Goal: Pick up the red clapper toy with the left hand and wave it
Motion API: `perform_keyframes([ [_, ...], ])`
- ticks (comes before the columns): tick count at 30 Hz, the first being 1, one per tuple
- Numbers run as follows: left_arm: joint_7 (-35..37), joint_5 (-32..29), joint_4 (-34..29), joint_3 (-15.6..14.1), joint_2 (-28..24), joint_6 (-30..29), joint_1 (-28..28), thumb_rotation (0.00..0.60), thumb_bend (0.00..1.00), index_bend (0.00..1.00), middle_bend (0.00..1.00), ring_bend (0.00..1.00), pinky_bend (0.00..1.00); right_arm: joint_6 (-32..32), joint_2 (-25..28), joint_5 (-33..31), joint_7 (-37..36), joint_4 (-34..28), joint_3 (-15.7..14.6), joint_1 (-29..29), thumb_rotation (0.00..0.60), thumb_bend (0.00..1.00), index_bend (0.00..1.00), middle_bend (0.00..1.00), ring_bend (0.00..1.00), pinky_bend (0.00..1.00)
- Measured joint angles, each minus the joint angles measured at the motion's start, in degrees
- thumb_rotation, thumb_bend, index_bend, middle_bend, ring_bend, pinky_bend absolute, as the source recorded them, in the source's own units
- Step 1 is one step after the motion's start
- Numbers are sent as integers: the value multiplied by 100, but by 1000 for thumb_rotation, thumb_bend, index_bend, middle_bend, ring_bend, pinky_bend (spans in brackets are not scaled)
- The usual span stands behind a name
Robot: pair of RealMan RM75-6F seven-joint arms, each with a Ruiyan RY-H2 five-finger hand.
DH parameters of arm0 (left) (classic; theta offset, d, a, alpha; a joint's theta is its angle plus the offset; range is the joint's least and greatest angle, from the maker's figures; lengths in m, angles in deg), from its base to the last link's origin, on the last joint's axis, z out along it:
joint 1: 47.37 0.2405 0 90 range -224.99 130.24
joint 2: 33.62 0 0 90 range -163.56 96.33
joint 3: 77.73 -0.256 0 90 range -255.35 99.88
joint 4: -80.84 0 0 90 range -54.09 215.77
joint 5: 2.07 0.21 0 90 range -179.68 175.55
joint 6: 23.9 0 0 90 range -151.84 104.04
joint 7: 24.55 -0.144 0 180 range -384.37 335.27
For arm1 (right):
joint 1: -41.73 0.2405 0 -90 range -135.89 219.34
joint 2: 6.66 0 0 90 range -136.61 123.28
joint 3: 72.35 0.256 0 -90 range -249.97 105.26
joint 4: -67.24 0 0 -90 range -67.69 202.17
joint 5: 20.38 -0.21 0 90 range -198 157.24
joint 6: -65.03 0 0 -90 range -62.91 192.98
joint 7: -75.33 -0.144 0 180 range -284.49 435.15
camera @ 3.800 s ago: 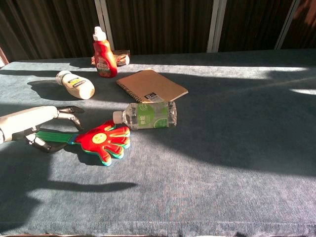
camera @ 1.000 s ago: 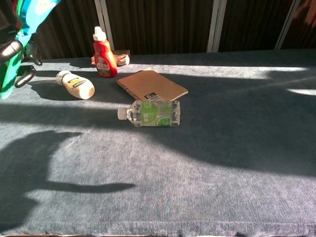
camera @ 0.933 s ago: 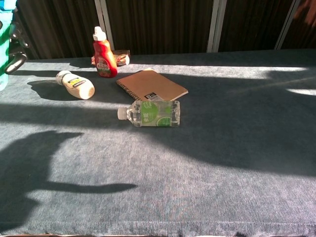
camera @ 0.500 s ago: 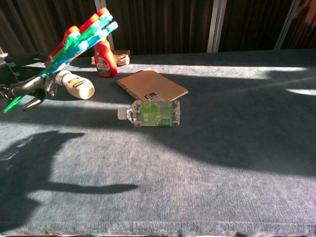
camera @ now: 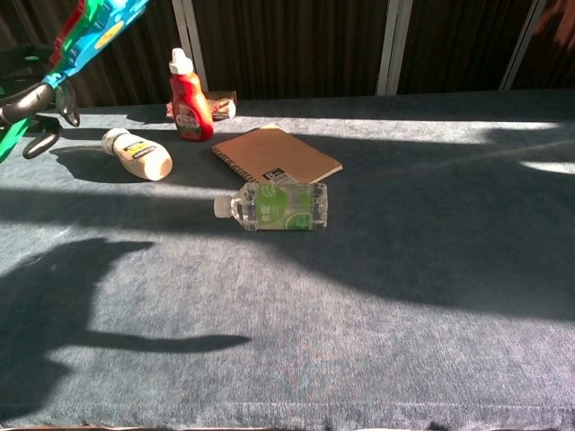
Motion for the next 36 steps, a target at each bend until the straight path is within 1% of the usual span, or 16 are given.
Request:
perform_keyframes([
  [4, 2013, -299, -425, 320, -180, -205, 142, 600, 669, 802, 722, 501, 827, 3, -1, -11, 6, -1, 4, -3, 600, 76, 0, 0, 0, 0],
  [7, 3146, -356, -561, 415, -246, -289, 197, 600, 666, 802, 722, 501, 826, -1, -2, -8, 14, -2, 3, -3, 600, 76, 0, 0, 0, 0],
  [10, 3711, -301, -538, 412, -246, -344, 219, 600, 655, 803, 722, 501, 827, -7, -4, -2, 23, -6, -4, -3, 600, 76, 0, 0, 0, 0],
  [13, 3704, -172, -388, 348, -185, -357, 213, 600, 655, 803, 723, 501, 827, -20, 7, 2, 27, -13, -15, -3, 600, 76, 0, 0, 0, 0],
  [15, 3424, -72, -231, 288, -122, -342, 199, 600, 655, 803, 724, 501, 827, -21, 9, -2, 36, -18, -15, -4, 600, 76, 0, 0, 0, 0],
  [18, 2500, 104, 84, 150, 3, -235, 155, 600, 655, 803, 724, 501, 826, -26, 13, -10, 37, -23, -14, -5, 600, 76, 0, 0, 0, 0],
  [21, 1050, 247, 412, -6, 140, -11, 83, 600, 653, 802, 725, 501, 826, -30, 23, -9, 25, -26, -16, -2, 600, 76, 0, 0, 0, 0],
  [22, 401, 290, 546, -65, 201, 100, 50, 600, 653, 802, 725, 501, 826, -30, 29, -12, 19, -27, -15, -1, 600, 76, 0, 0, 0, 0],
  [25, -1093, 365, 884, -207, 366, 420, -49, 600, 654, 802, 725, 500, 826, -24, 32, -23, 18, -23, -7, -2, 600, 76, 0, 0, 0, 0],
  [28, -2094, 395, 1218, -338, 563, 806, -175, 600, 653, 802, 725, 498, 820, -42, 28, -28, 25, -22, -5, 4, 600, 76, 0, 0, 0, 0],
  [31, -2541, 398, 1502, -464, 811, 1177, -333, 600, 652, 802, 724, 496, 818, -61, 20, -31, 40, -27, -8, 9, 600, 76, 0, 0, 0, 0],
  [36, -2706, 386, 1671, -584, 977, 1397, -443, 600, 632, 798, 722, 481, 799, -17, 35, -21, 22, -33, -7, -4, 600, 76, 0, 0, 0, 0],
])
